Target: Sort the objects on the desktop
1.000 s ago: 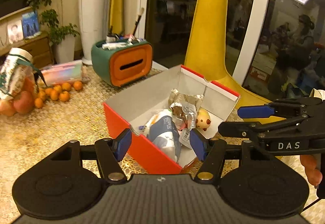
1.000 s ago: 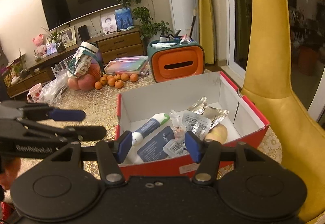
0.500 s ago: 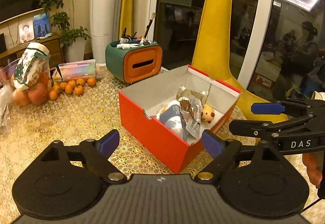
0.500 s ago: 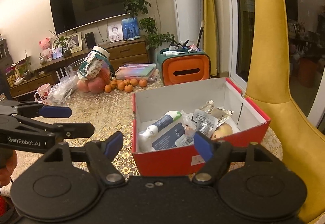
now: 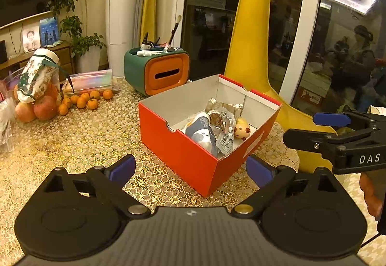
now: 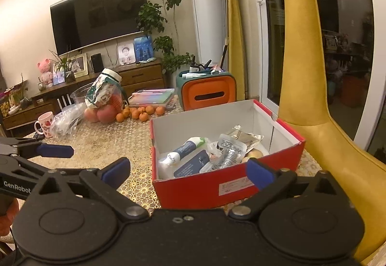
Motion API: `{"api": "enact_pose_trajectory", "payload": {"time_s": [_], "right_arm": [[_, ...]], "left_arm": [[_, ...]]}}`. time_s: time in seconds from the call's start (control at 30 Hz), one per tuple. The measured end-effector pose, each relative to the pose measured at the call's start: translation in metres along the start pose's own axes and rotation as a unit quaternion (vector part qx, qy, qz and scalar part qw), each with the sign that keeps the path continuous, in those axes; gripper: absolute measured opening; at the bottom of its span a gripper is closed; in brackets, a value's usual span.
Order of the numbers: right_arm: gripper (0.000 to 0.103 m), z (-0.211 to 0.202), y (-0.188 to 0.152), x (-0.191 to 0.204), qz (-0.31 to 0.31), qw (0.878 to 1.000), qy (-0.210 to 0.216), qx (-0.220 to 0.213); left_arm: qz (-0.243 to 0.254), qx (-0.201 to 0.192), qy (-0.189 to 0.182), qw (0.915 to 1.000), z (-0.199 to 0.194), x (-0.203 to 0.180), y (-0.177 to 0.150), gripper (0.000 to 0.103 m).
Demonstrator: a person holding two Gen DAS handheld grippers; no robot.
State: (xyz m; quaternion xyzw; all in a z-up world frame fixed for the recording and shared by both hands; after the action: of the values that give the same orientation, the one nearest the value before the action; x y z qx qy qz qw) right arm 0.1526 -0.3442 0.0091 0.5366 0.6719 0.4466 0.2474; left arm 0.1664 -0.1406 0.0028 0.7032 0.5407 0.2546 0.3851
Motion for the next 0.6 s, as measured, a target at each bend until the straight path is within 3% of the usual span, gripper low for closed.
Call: {"api": "enact_pose_trajectory", "payload": {"time_s": [0.6], "right_arm": [[0.103, -0.005, -0.017, 0.006, -0.006, 1.000, -0.020, 0.006]], "left_arm": [[0.007, 0.012, 0.017, 0.9998, -0.001, -0.003, -0.008, 0.098]]}}
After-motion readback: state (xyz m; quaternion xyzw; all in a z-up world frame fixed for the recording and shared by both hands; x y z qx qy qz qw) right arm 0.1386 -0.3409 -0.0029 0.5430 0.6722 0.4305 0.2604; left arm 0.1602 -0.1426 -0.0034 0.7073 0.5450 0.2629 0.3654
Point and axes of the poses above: each gripper's, at about its wrist camera, not at the fingertips, and z roughly the way its jaws point, x to its left, y to its top, the point moved 2 cm from there along z, roughly the way its jaws point, and after that the axes turned 3 degrees about y, right-handed, at the moved point
